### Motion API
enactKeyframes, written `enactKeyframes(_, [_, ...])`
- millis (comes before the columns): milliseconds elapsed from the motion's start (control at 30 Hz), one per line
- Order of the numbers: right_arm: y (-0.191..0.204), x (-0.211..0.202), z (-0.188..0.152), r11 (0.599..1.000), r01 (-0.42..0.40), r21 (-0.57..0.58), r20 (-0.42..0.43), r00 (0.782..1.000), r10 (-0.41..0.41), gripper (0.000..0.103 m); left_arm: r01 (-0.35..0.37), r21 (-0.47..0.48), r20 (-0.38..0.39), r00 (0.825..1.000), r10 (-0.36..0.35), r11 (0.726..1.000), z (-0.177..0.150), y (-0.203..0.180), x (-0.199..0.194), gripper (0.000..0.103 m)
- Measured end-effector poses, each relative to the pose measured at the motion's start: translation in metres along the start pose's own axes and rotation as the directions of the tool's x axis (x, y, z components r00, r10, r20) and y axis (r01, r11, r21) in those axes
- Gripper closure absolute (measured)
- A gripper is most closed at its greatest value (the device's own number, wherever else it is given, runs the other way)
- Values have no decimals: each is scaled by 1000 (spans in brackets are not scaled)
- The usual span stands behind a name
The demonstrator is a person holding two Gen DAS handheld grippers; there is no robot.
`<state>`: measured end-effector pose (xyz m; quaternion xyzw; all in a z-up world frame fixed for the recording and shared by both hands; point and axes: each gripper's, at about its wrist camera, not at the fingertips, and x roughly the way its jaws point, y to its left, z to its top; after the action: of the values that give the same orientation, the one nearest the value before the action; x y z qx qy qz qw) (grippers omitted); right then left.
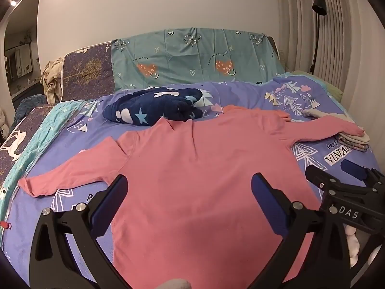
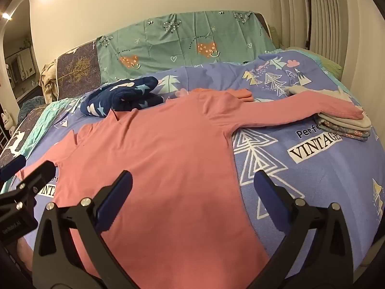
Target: Fold small clothes
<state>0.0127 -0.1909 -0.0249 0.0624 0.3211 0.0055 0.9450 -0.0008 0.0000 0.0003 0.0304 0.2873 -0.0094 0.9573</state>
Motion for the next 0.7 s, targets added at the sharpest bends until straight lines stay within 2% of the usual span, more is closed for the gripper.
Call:
enactKeyframes(167, [1,3,4,1000,1,12,-6,1000,-1,2,-2,-7,-6,1000,2,1000,0,1,0,1])
enactKeyframes(433, [6,-13,10,1000,8,-10,28,1000,-8,2,-4,-50,-28,1000,3,999,-6,12,5,1])
enactKeyframes(700, [12,-16,9,1000,7,-21,25,1000,-7,2,-25,-38,-25,999,24,999,-10,17,4,1])
